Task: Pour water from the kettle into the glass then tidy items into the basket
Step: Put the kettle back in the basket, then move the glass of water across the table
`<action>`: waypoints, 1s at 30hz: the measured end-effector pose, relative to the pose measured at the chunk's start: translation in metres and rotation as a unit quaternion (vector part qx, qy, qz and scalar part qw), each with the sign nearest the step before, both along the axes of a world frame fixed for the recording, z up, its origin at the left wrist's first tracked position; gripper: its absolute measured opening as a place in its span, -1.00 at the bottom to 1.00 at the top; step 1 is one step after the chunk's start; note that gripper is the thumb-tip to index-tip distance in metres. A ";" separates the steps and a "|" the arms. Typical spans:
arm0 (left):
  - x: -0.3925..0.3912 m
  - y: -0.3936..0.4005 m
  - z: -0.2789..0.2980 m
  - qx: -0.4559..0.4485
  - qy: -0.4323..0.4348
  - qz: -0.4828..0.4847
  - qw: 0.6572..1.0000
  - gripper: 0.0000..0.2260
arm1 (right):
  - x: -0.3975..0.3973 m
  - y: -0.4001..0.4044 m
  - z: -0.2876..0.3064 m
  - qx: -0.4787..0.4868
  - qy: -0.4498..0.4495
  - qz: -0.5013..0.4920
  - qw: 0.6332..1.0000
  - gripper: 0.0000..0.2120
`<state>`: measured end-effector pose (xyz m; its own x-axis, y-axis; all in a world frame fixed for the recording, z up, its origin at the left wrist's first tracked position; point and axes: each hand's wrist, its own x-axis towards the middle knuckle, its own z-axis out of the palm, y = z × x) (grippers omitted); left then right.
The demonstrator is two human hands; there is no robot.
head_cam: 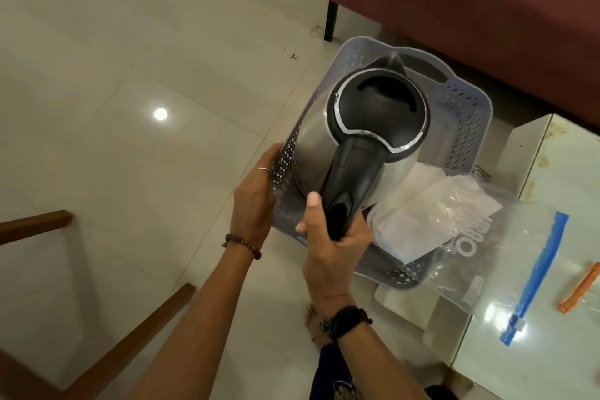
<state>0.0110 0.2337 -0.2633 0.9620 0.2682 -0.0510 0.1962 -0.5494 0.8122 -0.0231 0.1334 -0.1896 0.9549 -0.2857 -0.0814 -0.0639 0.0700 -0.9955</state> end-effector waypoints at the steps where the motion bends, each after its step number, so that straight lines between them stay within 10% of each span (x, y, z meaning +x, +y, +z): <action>1: 0.000 0.001 0.000 0.003 0.004 0.000 1.000 -0.57 | -0.003 0.000 -0.002 0.015 0.006 0.010 1.000 -0.71; 7: -0.001 -0.003 0.014 0.104 -0.003 -0.044 0.994 -0.61 | -0.007 -0.008 -0.007 0.037 0.015 0.101 0.994 -0.69; 14: -0.069 -0.060 0.056 0.006 -0.120 0.260 0.958 -0.87 | -0.008 -0.046 0.001 0.024 0.040 0.272 0.961 -0.73; 30: -0.161 -0.394 0.087 -0.109 -0.025 -0.122 0.986 -0.92 | -0.125 -0.422 0.034 -0.148 0.085 -0.004 0.985 -0.84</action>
<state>-0.1497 -0.1605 -0.1764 0.9993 0.0168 -0.0329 0.0368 -0.3866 0.9215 -0.1482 -0.2889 -0.1555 0.9325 -0.3278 -0.1518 -0.2318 -0.2206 -0.9474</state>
